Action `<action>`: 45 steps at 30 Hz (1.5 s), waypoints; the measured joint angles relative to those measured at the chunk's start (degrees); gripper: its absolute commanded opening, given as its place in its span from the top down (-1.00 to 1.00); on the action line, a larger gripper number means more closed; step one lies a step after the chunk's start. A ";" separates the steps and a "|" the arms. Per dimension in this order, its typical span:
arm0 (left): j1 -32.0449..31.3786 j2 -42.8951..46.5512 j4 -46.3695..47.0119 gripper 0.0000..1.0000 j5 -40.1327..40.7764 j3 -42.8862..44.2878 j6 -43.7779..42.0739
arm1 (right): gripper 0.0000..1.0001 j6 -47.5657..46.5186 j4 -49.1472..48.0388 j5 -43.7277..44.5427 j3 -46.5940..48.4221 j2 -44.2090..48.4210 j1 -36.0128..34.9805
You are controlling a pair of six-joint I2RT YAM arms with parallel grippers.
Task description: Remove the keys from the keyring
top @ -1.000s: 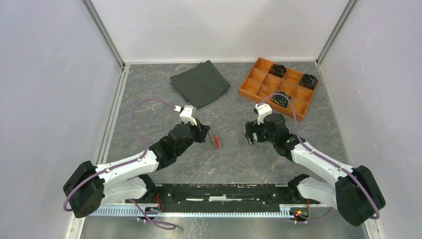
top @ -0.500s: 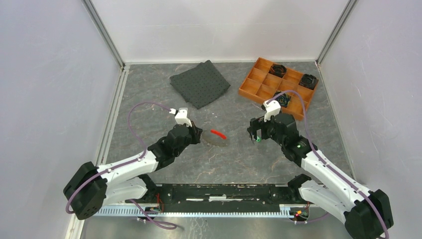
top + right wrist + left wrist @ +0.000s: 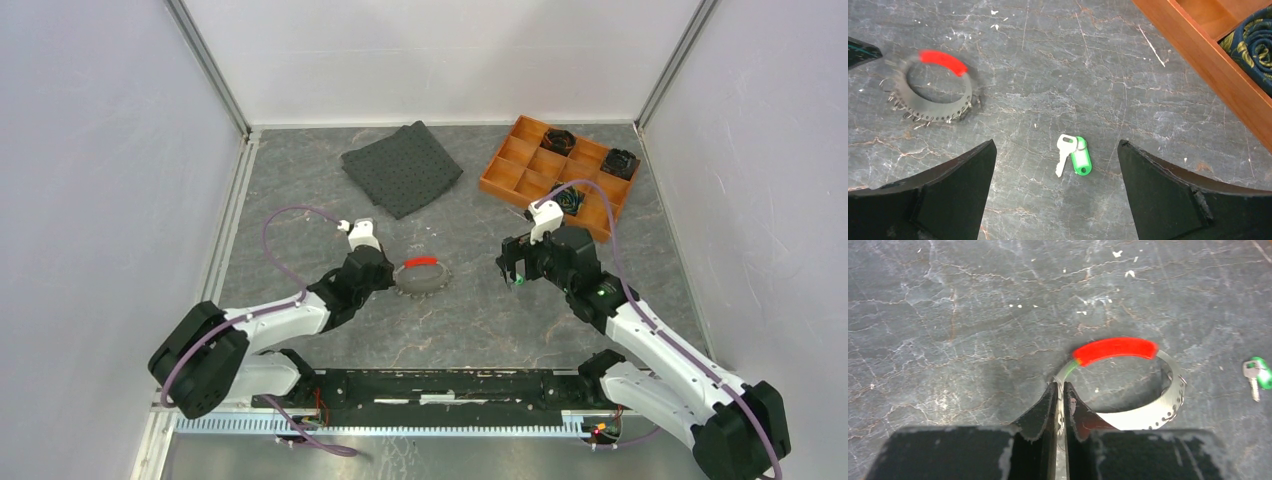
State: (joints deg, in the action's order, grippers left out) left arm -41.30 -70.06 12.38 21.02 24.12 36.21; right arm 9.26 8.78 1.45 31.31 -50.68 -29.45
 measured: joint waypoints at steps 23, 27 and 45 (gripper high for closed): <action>1.84 10.80 -10.97 -0.99 -3.41 11.87 -4.17 | -0.96 0.26 6.05 3.17 7.10 2.86 0.00; 1.84 14.58 -16.20 -0.99 -5.27 16.26 -5.07 | -0.96 -0.15 6.21 4.72 7.26 4.74 0.00; 1.84 24.39 -27.10 -0.99 -4.33 19.45 -7.58 | -0.96 -3.30 6.78 6.67 7.43 11.54 0.00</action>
State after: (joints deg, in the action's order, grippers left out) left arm -39.46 -45.67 -14.72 16.69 43.57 28.62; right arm 5.96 15.55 8.12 38.74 -39.13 -29.45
